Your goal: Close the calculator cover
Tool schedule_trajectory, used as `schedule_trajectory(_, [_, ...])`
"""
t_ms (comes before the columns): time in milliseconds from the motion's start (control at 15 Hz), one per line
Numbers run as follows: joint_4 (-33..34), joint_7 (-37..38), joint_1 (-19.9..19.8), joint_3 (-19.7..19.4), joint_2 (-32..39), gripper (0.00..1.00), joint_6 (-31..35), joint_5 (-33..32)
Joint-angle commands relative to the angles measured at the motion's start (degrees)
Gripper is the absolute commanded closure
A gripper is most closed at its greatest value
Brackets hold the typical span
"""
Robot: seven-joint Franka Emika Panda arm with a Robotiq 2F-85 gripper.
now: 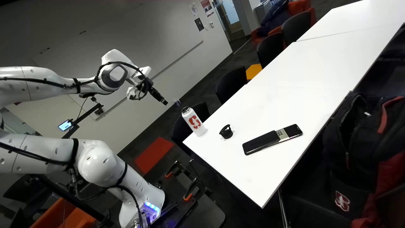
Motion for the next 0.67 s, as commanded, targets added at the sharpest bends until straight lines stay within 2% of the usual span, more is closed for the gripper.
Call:
schedule_trajectory(0, [-0.85,-1.35,-4.21,-4.01,5.33,0.00,5.45,-3.00])
schedule_trajectory(400, [-1.74,-5.75,-11.00,-11.76,20.41,0.00,17.34,-8.40])
schedule_trajectory(600, [-0.63,-5.68,-12.44,-13.91,26.00,0.00,19.39,-12.33])
